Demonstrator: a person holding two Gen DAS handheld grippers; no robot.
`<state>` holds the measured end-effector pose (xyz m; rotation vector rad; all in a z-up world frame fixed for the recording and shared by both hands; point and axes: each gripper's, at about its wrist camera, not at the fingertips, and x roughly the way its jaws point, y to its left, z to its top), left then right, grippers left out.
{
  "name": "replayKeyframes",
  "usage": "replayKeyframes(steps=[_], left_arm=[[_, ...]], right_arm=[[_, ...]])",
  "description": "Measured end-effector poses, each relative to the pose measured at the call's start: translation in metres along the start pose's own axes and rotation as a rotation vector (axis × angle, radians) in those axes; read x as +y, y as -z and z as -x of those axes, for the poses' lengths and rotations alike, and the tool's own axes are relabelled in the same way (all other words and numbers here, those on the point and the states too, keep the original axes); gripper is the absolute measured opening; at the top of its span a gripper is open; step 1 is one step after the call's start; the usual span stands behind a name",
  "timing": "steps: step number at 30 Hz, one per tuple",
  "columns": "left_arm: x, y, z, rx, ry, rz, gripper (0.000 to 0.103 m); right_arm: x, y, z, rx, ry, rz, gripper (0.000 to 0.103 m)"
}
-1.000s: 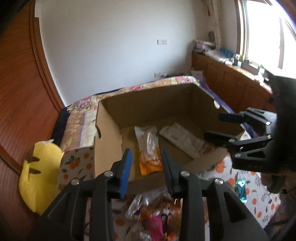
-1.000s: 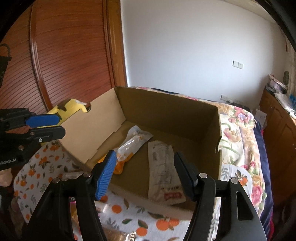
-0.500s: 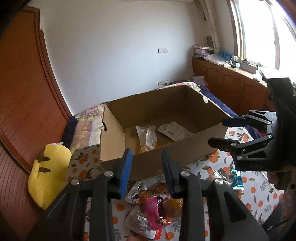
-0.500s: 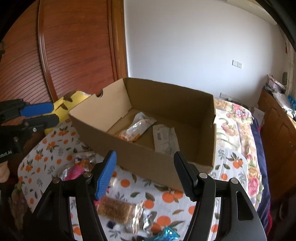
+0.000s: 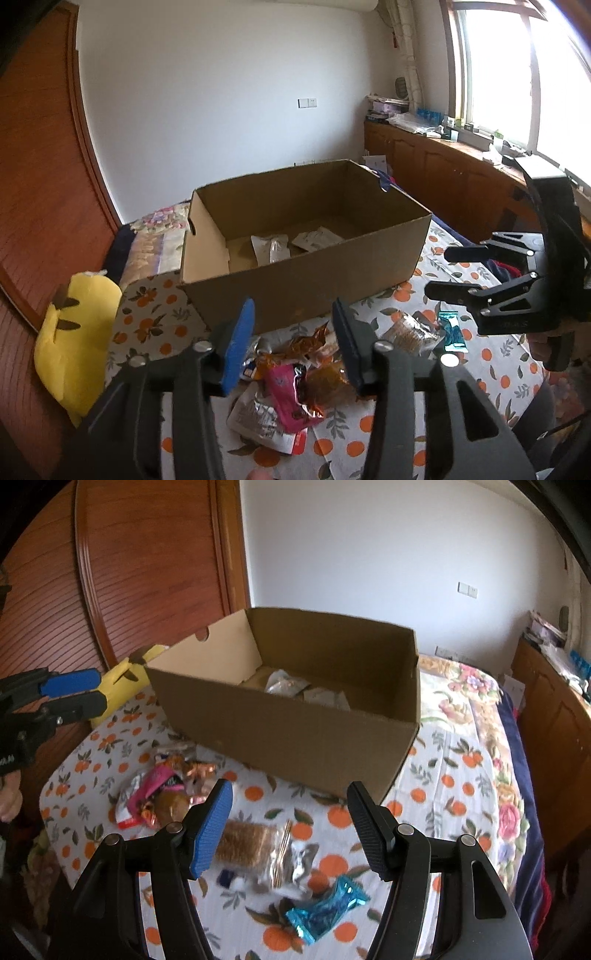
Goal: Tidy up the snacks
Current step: 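Withdraw both tools from the box back toward the remaining snacks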
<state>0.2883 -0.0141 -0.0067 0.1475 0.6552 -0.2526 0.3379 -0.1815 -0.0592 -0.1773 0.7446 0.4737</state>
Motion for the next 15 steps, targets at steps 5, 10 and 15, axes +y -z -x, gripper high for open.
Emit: replayKeyframes(steps=[5,10,15], left_arm=[[0.007,0.014,-0.003,0.014,0.026,0.011,0.069],[0.013,0.033,-0.009,0.000,0.008,0.020,0.071],[0.013,0.053,-0.019,0.002,0.018,0.002,0.089]], right_arm=[[-0.001,0.016,-0.001,0.018,-0.009,-0.017,0.066],[-0.003,0.031,-0.004,0.036,-0.016,-0.032,0.066],[-0.007,0.047,-0.007,0.057,-0.018,-0.053,0.066]])
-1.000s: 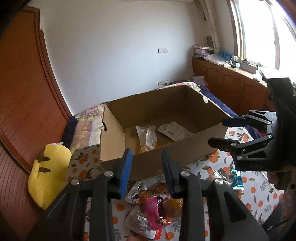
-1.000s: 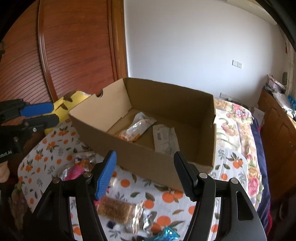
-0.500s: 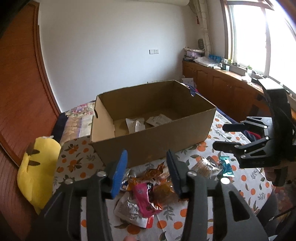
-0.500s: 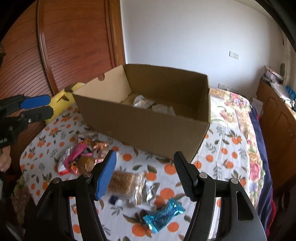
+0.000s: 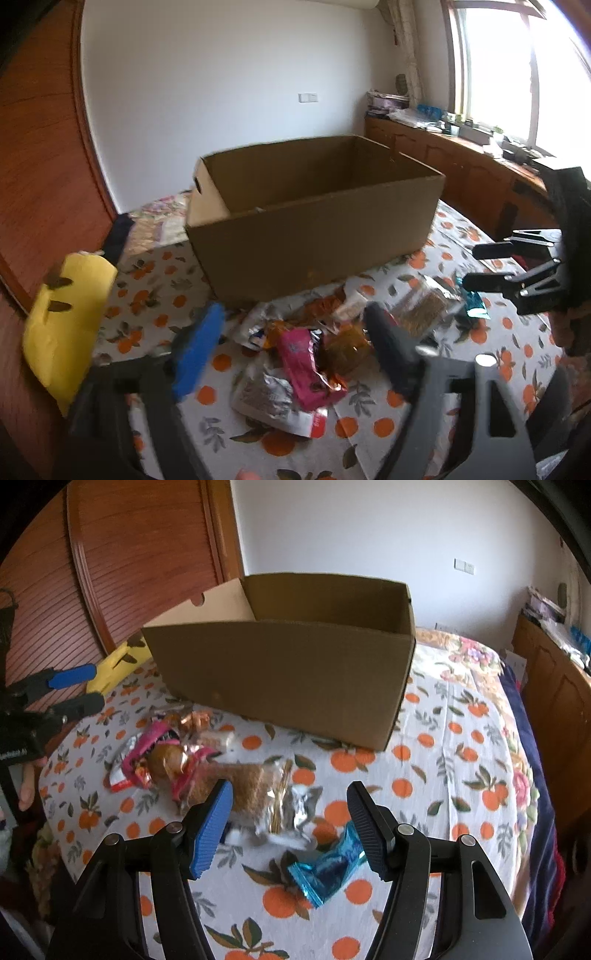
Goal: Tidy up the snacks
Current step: 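Withdraw both tools from the box back toward the remaining snacks, then grasp the blue candy with the right tool while the left tool grasps the pink-wrapped bread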
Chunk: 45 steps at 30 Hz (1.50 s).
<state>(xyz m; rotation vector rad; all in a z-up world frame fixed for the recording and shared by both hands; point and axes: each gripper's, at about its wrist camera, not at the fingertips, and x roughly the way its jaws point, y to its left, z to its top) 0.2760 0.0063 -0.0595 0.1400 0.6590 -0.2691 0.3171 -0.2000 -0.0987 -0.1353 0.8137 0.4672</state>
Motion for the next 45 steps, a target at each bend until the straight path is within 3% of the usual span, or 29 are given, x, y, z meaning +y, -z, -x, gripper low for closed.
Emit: replayKeyframes(steps=[3,6,13,25,29,31,38,45], left_arm=[[0.000,0.008,-0.011,0.039,0.000,-0.005,0.092],[0.004,0.015,-0.020,0.074,0.071,0.039,0.092],[-0.003,0.019,-0.032,0.097,0.140,0.056,0.092],[-0.030,0.007,-0.048,0.120,0.227,-0.115,0.088],[-0.041,0.003,-0.047,0.120,0.266,-0.195,0.078],[-0.046,0.002,-0.049,0.139,0.278,-0.239,0.063],[-0.050,0.005,-0.065,0.228,0.277,-0.317,0.061],[-0.047,0.008,-0.070,0.263,0.263,-0.338,0.061]], right_arm=[[-0.003,0.007,-0.001,0.004,0.002,-0.013,0.066],[-0.007,0.016,-0.003,0.011,0.000,-0.031,0.066],[-0.012,0.032,-0.007,0.028,-0.007,-0.054,0.066],[-0.022,0.045,-0.007,0.033,-0.020,-0.096,0.066],[-0.021,0.047,-0.010,0.036,-0.028,-0.102,0.066],[-0.020,0.047,-0.012,0.034,-0.031,-0.104,0.066],[-0.018,0.049,-0.020,0.036,-0.028,-0.104,0.066],[-0.022,0.051,-0.024,0.041,-0.043,-0.125,0.066]])
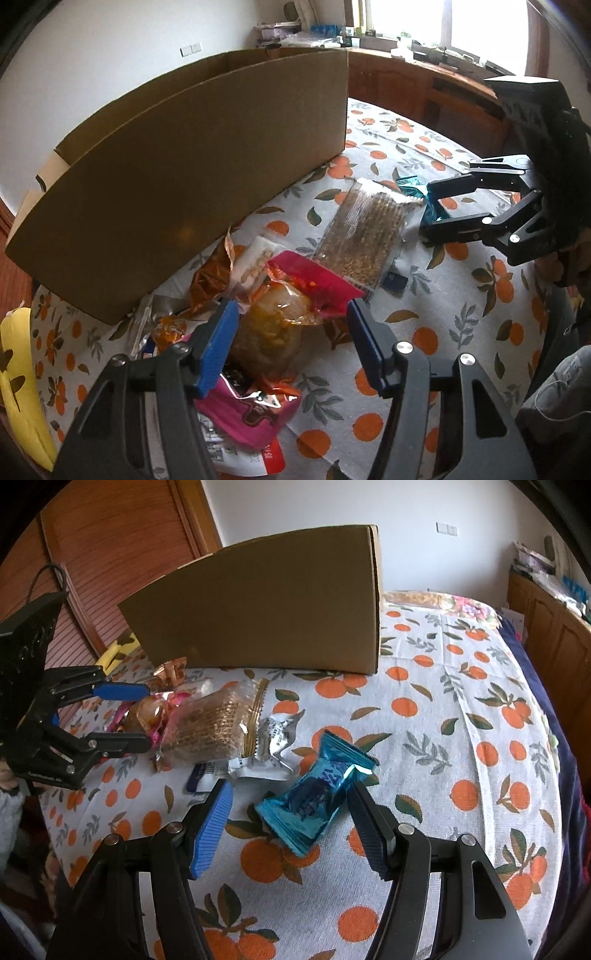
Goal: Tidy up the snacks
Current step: 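Grasp the blue candy with the right tool while the left tool grasps the pink-wrapped bread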
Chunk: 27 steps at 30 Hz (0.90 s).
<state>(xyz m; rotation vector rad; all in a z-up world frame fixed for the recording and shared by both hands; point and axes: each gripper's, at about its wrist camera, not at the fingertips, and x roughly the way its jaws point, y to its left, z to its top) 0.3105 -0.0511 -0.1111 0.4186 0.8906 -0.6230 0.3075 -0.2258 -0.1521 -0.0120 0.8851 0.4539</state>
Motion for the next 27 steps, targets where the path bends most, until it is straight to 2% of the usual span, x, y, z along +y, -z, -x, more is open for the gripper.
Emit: replayKeyframes(steps=[8,9,11,21,26,27], left_arm=[[0.010,0.001,-0.008,0.032,-0.021,0.044,0.061],[0.011,0.002,-0.009,0.033,-0.017,0.049,0.056],[0.012,0.002,-0.006,0.013,-0.042,0.052,0.036],[0.012,0.009,0.003,-0.016,-0.038,0.085,0.033],[0.013,0.010,0.014,-0.059,-0.034,0.119,0.031],[0.014,0.010,0.016,-0.065,-0.032,0.124,0.031]], right_arm=[[0.000,0.001,0.000,-0.002,-0.001,0.000,0.066],[0.000,0.001,0.001,-0.002,0.001,0.001,0.066],[0.000,0.001,0.001,-0.002,-0.002,-0.001,0.066],[-0.001,0.001,0.001,-0.004,-0.009,-0.007,0.066],[-0.005,0.001,0.002,-0.011,-0.007,-0.030,0.056],[-0.006,0.001,0.002,-0.011,-0.005,-0.035,0.051]])
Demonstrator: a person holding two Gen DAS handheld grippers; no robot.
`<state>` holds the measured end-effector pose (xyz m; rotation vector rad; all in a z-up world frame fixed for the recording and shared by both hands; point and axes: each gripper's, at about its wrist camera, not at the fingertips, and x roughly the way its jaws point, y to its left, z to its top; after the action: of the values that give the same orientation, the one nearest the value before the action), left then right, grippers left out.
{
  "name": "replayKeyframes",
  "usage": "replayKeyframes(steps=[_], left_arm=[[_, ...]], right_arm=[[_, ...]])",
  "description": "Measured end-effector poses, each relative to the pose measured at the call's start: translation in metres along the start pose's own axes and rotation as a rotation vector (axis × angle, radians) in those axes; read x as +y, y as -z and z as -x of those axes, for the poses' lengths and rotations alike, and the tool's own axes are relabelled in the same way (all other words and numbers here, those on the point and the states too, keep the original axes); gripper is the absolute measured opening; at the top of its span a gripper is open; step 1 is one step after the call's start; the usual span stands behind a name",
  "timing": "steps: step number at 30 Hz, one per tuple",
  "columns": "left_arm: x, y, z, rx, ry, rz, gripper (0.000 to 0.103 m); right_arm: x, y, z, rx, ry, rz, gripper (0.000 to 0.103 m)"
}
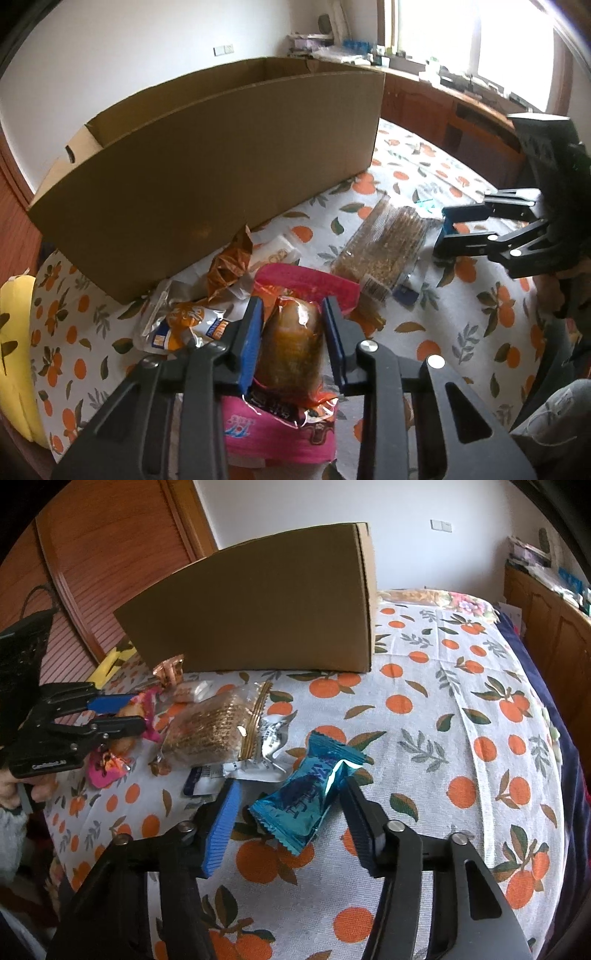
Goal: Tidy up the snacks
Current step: 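Grasp the blue candy with the right tool while the left tool grasps the pink-wrapped bread, then lift both held snacks and carry them toward the cardboard box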
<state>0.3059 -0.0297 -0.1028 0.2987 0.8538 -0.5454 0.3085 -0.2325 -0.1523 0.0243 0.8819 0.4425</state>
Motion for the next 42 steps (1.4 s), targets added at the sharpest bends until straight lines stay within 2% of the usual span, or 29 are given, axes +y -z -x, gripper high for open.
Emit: replayKeyframes(steps=[6,9,13,20,28,42], left_arm=[[0.003,0.005,0.010,-0.038,0.014,0.035,0.030],[0.003,0.006,0.019,-0.069,0.026,0.055,0.030],[-0.003,0.005,0.026,-0.100,0.043,0.072,0.030],[-0.008,0.000,0.041,-0.147,0.057,0.088,0.030],[-0.008,-0.015,0.077,-0.232,0.057,0.096,0.030],[-0.005,-0.037,0.126,-0.357,0.019,0.102,0.030]], right_arm=[[0.004,-0.001,-0.002,0.009,0.055,0.013,0.042],[0.012,-0.002,-0.003,0.019,0.145,0.055,0.030],[0.013,0.000,0.000,0.045,0.174,0.068,0.019],[0.010,0.004,0.019,0.031,0.173,0.031,0.018],[0.015,-0.007,0.057,-0.044,0.148,0.001,0.018],[0.051,-0.035,0.110,-0.171,0.112,0.080,0.018]])
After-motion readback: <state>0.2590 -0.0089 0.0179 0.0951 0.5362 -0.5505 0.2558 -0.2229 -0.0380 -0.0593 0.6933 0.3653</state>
